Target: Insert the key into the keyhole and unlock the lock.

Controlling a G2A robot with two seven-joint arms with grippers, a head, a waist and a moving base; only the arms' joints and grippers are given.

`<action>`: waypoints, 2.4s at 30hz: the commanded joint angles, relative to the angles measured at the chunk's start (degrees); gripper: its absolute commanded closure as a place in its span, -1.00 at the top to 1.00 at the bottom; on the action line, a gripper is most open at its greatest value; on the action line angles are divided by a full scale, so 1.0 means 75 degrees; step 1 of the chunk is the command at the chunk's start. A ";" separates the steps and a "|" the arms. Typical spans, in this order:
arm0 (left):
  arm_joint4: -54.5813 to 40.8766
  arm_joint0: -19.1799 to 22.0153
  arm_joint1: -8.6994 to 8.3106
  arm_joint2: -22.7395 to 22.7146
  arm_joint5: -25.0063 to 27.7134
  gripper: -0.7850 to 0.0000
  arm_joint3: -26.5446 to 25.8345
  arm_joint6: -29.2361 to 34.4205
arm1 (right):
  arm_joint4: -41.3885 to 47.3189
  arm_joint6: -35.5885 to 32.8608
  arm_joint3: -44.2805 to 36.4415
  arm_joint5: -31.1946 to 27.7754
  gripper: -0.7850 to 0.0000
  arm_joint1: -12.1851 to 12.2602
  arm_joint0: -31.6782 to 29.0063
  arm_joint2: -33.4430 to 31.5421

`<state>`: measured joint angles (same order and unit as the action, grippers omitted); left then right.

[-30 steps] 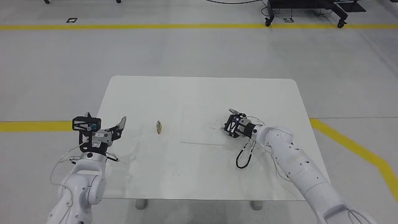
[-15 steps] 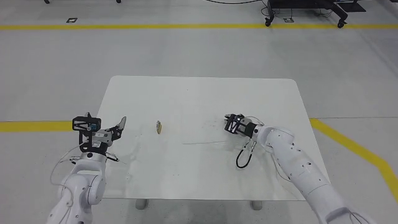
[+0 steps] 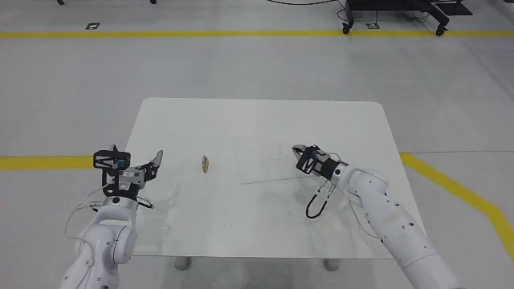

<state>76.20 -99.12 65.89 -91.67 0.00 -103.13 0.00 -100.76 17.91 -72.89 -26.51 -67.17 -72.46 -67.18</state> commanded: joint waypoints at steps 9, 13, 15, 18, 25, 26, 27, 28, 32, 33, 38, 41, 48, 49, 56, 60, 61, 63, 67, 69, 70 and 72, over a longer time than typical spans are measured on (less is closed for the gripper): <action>0.0000 0.0000 0.0000 0.0000 0.0000 1.00 0.0000 0.0000 | 0.2046 0.0804 -0.1013 -0.0241 -1.00 0.0101 -0.1145 -0.0860; 0.0000 0.0000 0.0000 0.0000 0.0000 1.00 0.0000 0.0000 | 0.2019 0.0688 -0.0993 -0.0152 -1.00 0.0129 -0.1209 -0.0986; 0.0000 0.0000 0.0000 0.0000 0.0000 1.00 0.0000 0.0000 | 0.2019 0.0688 -0.0993 -0.0152 -1.00 0.0129 -0.1209 -0.0986; 0.0000 0.0000 0.0000 0.0000 0.0000 1.00 0.0000 0.0000 | 0.2019 0.0688 -0.0993 -0.0152 -1.00 0.0129 -0.1209 -0.0986; 0.1546 -0.0239 0.0058 0.0058 -0.1521 1.00 -0.0662 -0.0348 | 0.2633 0.0922 -0.0874 -0.0502 -1.00 0.0110 -0.1213 -0.1002; 0.1046 -0.0217 0.0054 -0.0062 -0.1105 1.00 -0.0788 -0.0457 | 0.2865 0.1047 -0.0848 -0.0840 -1.00 0.0091 -0.1187 -0.0883; 0.0370 -0.0170 0.0052 -0.0134 -0.0502 1.00 -0.0924 -0.0564 | 0.3103 0.1184 -0.0752 -0.1137 -1.00 0.0069 -0.1125 -0.0780; -0.0355 -0.0087 0.0042 -0.0240 0.0208 1.00 -0.1025 -0.0667 | 0.3320 0.1251 -0.0604 -0.1323 -1.00 0.0041 -0.1036 -0.0672; -0.2597 0.0258 -0.0039 -0.0476 0.2996 1.00 -0.1344 -0.0336 | 0.4290 0.1354 0.0044 -0.2213 -1.00 -0.0108 -0.0564 -0.0132; -0.3177 0.0394 -0.0065 -0.0490 0.3590 1.00 -0.1328 -0.0034 | 0.4504 0.1369 0.0202 -0.2440 -1.00 -0.0142 -0.0449 -0.0020; -0.6026 0.1656 -0.0178 0.0133 0.5269 1.00 -0.0563 0.2264 | 0.5550 0.1589 0.0948 -0.3295 -1.00 -0.0273 -0.0031 0.0268; -0.7627 0.2520 -0.0172 0.1004 0.5695 1.00 0.0295 0.3299 | 0.6348 0.1811 0.1399 -0.4117 -1.00 -0.0339 0.0133 0.0364; -0.9991 0.4259 -0.0012 0.2727 0.6335 1.00 0.2463 0.4608 | 0.7912 0.1464 0.1689 -0.4198 -1.00 -0.0350 0.0499 0.1164; -1.0080 0.4444 0.0022 0.2928 0.6411 1.00 0.2686 0.4684 | 0.8070 0.1423 0.1699 -0.4198 -1.00 -0.0351 0.0542 0.1271; -0.9212 0.5225 0.0280 0.4124 0.6591 0.03 0.3434 0.4684 | 0.8752 0.1141 0.1828 -0.4198 -1.00 -0.0300 0.0860 0.1768; -0.8383 0.5454 0.0421 0.4533 0.6465 -0.11 0.3629 0.4159 | 0.9050 0.1030 0.1840 -0.4198 -1.00 -0.0272 0.0998 0.2014; -0.8259 0.5493 0.0453 0.4608 0.6425 -0.10 0.3671 0.4011 | 0.9107 0.1025 0.1847 -0.4198 -1.00 -0.0262 0.1028 0.2060; -0.8099 0.5576 0.0501 0.4717 0.6404 -0.09 0.3786 0.3805 | 0.9239 0.1022 0.1815 -0.4198 -1.00 -0.0243 0.1064 0.2177; -0.8091 0.5726 0.0570 0.4952 0.6412 -0.15 0.4132 0.3800 | 0.9573 0.1058 0.1746 -0.4198 -1.00 -0.0184 0.1122 0.2383; -0.8193 0.5802 0.0603 0.5020 0.6413 -0.18 0.4338 0.3747 | 0.9712 0.1057 0.1716 -0.4198 -1.00 -0.0139 0.1146 0.2463; -0.8238 0.5846 0.0617 0.5042 0.6448 -0.20 0.4425 0.3722 | 0.9749 0.1054 0.1709 -0.4198 -1.00 -0.0112 0.1159 0.2493; -0.8274 0.5918 0.0638 0.5070 0.6518 -0.18 0.4567 0.3663 | 0.9778 0.1082 0.1717 -0.4198 -1.00 -0.0062 0.1171 0.2537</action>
<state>14.23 -54.99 70.60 -53.74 48.59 -69.40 27.71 -27.49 25.91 -60.02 -58.00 -67.80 -63.69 -48.30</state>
